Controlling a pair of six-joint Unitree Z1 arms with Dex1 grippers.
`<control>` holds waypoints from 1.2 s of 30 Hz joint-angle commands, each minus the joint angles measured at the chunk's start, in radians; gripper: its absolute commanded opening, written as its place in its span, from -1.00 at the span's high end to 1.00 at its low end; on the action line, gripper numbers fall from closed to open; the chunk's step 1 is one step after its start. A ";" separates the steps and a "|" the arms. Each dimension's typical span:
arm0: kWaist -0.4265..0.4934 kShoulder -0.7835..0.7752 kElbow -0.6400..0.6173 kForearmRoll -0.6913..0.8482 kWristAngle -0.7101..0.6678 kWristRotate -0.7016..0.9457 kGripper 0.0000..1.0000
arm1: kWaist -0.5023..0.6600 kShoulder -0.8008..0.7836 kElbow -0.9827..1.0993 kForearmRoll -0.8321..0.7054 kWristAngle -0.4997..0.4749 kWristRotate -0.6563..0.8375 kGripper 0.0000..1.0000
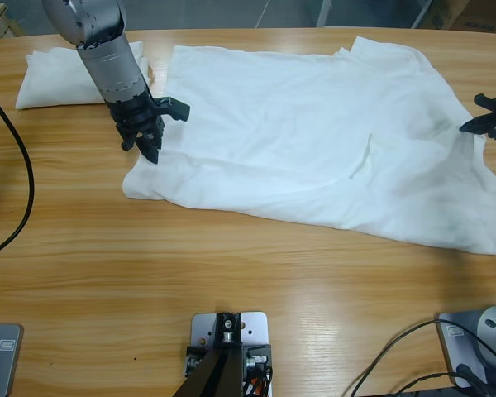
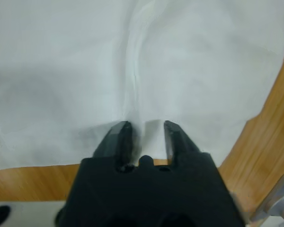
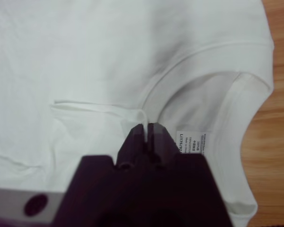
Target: Fold clothes
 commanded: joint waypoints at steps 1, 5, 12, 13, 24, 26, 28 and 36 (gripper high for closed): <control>0.009 0.067 0.013 0.024 -0.013 0.014 1.00 | -0.016 0.032 0.033 -0.009 -0.008 -0.014 1.00; 0.028 0.052 -0.015 0.022 0.013 -0.038 1.00 | -0.016 0.031 0.033 -0.009 -0.010 -0.014 1.00; 0.035 0.046 -0.099 0.024 0.014 -0.080 1.00 | -0.016 -0.001 0.054 -0.040 -0.037 -0.014 1.00; 0.036 0.044 -0.103 0.024 0.014 -0.082 1.00 | -0.016 -0.006 0.059 -0.048 -0.040 -0.014 1.00; 0.034 0.035 -0.117 0.024 0.043 -0.092 1.00 | -0.016 -0.053 0.156 -0.246 -0.063 0.010 1.00; 0.034 0.035 -0.120 0.024 0.051 -0.097 1.00 | -0.016 -0.063 0.168 -0.278 -0.059 0.015 1.00; 0.034 0.037 -0.128 0.024 0.059 -0.100 1.00 | -0.016 -0.067 0.177 -0.305 -0.048 0.021 1.00; 0.034 0.083 -0.193 0.023 0.049 -0.121 1.00 | -0.016 -0.073 0.194 -0.336 -0.048 0.032 1.00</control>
